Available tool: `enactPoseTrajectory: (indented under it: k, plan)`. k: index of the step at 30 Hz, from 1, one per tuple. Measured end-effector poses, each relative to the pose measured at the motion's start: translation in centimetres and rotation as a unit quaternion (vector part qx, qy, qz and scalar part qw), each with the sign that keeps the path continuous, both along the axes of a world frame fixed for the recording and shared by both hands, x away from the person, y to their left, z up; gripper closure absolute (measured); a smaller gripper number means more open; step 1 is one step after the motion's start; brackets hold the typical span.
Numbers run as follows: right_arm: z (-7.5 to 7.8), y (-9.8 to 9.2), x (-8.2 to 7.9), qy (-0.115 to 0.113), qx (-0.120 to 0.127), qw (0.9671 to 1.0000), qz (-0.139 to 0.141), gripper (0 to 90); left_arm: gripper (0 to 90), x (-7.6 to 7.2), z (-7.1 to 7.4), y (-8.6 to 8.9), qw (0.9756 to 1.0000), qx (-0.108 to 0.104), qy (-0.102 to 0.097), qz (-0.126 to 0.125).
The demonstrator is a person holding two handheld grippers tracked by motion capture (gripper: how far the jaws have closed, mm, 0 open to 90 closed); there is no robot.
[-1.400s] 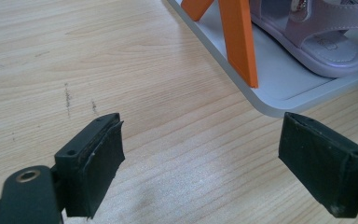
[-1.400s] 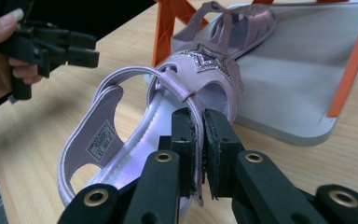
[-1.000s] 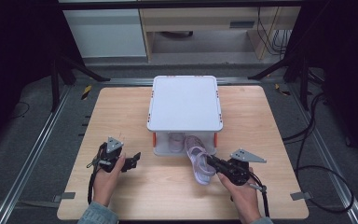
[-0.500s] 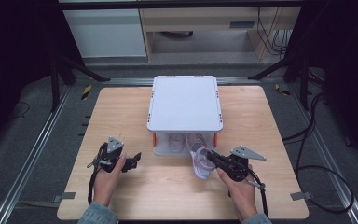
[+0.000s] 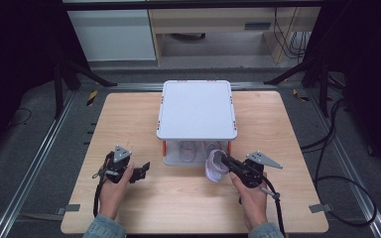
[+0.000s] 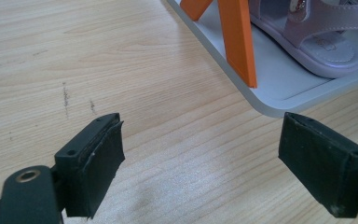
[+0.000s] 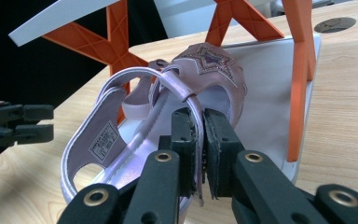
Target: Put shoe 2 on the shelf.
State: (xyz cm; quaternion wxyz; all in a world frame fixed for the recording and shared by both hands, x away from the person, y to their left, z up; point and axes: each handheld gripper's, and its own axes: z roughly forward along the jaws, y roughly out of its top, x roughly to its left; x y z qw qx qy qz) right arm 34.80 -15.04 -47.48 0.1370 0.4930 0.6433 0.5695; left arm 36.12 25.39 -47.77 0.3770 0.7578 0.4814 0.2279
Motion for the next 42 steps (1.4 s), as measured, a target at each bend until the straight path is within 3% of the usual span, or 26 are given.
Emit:
enactPoseTrajectory:
  k: [10, 25, 42]
  plan:
    - [-0.7, 0.4, 0.4, 0.006, 0.013, 0.9998, -0.012, 83.2, 12.9, 0.0, 0.0, 0.0, 1.0, 0.0, 0.0, 0.0]
    - [-1.5, 1.3, 2.6, 0.015, -0.017, 0.9992, -0.032, 83.1, 12.9, 0.0, 0.0, 0.0, 1.0, -0.001, 0.0, -0.002]
    - [-2.4, 1.7, 3.3, 0.023, -0.017, 0.9986, -0.044, 82.9, 12.9, 0.0, 0.0, 0.0, 1.0, -0.001, 0.001, -0.002]
